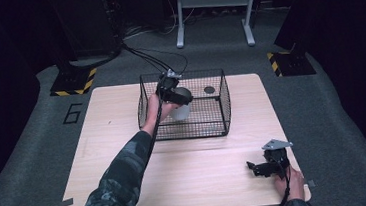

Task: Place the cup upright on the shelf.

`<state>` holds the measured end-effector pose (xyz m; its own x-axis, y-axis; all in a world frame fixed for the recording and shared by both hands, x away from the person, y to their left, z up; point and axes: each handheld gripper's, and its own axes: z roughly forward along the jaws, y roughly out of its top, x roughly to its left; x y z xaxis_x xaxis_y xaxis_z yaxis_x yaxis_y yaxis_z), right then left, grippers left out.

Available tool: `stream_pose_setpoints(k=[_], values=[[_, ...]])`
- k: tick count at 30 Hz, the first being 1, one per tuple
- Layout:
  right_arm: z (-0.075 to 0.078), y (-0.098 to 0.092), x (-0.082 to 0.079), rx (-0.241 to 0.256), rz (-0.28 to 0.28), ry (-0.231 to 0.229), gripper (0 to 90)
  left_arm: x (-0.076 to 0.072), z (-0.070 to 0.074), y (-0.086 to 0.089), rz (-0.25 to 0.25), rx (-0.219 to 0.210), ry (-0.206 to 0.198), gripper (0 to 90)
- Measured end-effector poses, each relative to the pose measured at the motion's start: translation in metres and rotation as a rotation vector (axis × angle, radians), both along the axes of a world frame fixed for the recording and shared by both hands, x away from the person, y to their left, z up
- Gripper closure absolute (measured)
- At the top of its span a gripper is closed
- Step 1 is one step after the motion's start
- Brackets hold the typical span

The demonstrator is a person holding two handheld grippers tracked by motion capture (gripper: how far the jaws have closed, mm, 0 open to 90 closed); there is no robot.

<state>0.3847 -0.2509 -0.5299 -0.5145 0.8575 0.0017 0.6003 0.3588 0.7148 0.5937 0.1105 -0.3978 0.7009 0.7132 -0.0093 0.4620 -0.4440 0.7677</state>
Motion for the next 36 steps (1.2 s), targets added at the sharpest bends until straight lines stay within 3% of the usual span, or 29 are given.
stream_pose_setpoints(k=[17,31,36], values=[[0.0,0.0,0.0,0.004,-0.004,0.002,0.0,0.014,-0.013,-0.009,-0.004,0.047,0.04,6.4],[0.0,0.0,0.0,0.004,-0.004,0.0,0.0,0.019,-0.022,-0.019,-0.025,0.042,0.058,6.3],[0.0,0.0,0.0,0.003,-0.003,0.001,0.0,0.02,-0.027,-0.021,-0.038,0.067,0.072,6.3]])
